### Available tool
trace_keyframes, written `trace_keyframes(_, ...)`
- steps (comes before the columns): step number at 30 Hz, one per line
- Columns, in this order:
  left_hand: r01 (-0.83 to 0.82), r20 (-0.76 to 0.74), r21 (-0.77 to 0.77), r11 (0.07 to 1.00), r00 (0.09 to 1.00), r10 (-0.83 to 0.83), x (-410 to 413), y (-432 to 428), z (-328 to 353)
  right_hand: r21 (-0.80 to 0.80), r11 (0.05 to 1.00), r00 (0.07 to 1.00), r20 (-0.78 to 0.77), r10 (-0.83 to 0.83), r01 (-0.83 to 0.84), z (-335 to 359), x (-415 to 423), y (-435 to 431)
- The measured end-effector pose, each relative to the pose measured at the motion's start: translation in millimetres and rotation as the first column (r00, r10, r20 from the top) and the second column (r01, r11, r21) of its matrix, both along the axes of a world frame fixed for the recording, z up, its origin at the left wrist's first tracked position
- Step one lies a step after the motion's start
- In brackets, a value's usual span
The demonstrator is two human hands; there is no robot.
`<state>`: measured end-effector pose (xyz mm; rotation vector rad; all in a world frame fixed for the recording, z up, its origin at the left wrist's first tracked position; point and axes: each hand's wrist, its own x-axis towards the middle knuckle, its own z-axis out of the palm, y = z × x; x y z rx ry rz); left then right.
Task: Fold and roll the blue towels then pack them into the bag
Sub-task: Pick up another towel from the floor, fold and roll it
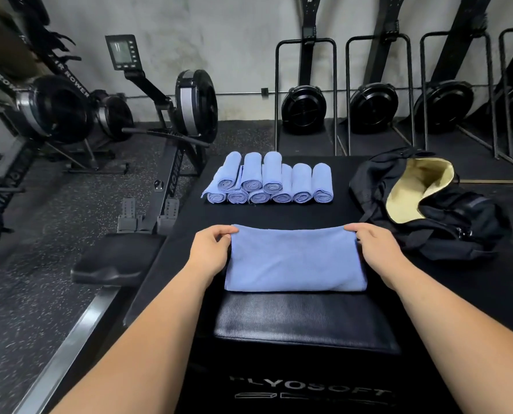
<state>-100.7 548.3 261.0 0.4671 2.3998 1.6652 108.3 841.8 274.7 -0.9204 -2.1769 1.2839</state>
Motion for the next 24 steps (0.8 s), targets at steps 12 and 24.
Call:
trace_keyframes(12,0.175,-0.166,-0.253,0.952,0.961,-0.221,5.8,0.3,-36.2,0.078,0.996,0.993,0.115,0.024,-0.033,-39.3,-11.7,0.2)
trace_keyframes(24,0.067,-0.236,-0.459,0.886,0.952,-0.194,7.4,16.2,-32.2,0.311,0.946,0.911,0.410,-0.041,-0.097,-53.0,-35.6,7.5)
